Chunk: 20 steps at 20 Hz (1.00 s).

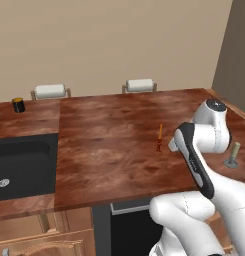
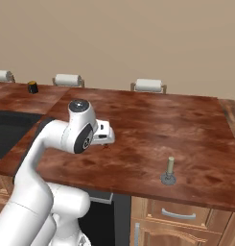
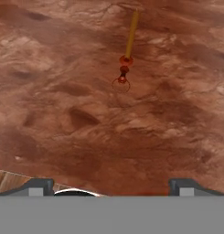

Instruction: Pick the candle and candle from the dining table and place them in the open cabinet. Close the cabinet after placing the objects.

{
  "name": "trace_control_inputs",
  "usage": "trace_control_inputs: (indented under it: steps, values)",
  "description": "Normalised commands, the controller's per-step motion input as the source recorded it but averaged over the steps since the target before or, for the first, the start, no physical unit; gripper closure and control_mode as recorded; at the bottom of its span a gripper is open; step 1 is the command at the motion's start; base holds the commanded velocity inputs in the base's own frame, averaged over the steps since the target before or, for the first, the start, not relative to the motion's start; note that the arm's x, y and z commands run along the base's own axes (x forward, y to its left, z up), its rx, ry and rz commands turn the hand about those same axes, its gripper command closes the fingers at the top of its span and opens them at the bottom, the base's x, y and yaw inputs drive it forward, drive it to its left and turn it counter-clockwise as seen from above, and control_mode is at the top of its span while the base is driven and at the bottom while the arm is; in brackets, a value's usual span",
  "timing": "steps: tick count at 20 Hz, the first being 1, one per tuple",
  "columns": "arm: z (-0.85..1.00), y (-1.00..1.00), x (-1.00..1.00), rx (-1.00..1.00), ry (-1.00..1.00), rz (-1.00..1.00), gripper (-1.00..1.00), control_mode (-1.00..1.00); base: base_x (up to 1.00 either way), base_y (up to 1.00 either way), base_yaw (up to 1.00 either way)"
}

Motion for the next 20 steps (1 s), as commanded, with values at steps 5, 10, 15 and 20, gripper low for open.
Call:
trace_control_inputs:
  steps: [5,10,15,20]
  values:
    - [-0.05,-0.02,0.4,0.0,0.0,0.0,-1.0,-1.0,0.0,0.0,0.0]
    - [-0.23,0.0,0.4,0.0,0.0,0.0,-1.0,-1.0,0.0,0.0,0.0]
    - [-0.3,0.0,0.38,0.0,0.0,0.0,-1.0,-1.0,0.0,0.0,0.0]
    - [-0.33,0.0,0.35,0.0,0.0,0.0,-1.0,-1.0,0.0,0.0,0.0]
